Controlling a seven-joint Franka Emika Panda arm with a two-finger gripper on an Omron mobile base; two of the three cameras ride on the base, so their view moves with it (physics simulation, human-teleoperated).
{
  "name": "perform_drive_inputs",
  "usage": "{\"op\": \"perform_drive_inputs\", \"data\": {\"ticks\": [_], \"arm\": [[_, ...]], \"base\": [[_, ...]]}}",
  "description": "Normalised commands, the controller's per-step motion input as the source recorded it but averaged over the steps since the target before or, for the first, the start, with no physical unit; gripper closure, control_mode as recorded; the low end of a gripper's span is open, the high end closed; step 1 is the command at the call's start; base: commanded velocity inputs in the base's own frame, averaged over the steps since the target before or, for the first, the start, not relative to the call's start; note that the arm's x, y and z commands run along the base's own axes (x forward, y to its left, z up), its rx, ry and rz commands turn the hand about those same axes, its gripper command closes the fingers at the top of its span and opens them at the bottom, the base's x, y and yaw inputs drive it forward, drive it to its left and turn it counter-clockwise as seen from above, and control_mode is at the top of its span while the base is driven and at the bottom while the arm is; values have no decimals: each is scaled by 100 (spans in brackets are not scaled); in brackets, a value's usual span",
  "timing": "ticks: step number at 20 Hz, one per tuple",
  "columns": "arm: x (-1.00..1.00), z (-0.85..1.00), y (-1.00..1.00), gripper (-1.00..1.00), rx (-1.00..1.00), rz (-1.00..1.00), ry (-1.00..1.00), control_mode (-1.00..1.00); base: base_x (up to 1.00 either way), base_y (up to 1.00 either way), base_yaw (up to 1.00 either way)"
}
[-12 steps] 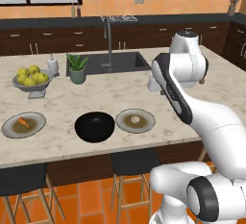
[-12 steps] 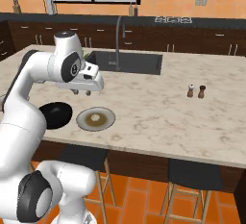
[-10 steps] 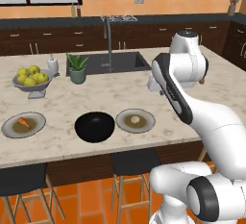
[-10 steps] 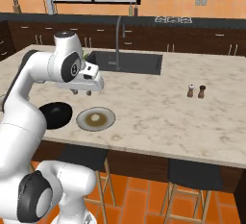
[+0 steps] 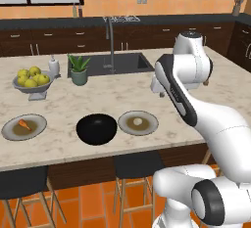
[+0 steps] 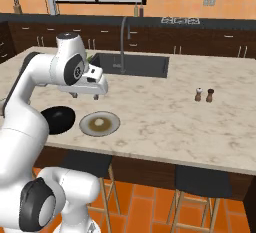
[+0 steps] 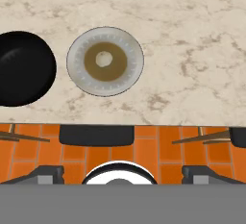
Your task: Pick the chicken drumstick and garlic from their plates and place them in the bowl. Then put the bowl in the fridge.
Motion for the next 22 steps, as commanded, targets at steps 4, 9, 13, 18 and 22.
{"op": "perform_drive_inputs", "data": {"ticks": [4,9,13,18,22], "arm": [[0,0,0,-100,0,0,0,100],[0,0,0,-100,0,0,0,100],[0,0,0,-100,0,0,0,100],[0,0,0,-100,0,0,0,100],[0,0,0,-100,0,0,0,100]], "base": [[-18,33,0],[0,96,-1],[4,79,0],[25,51,-1],[50,1,0]]}}
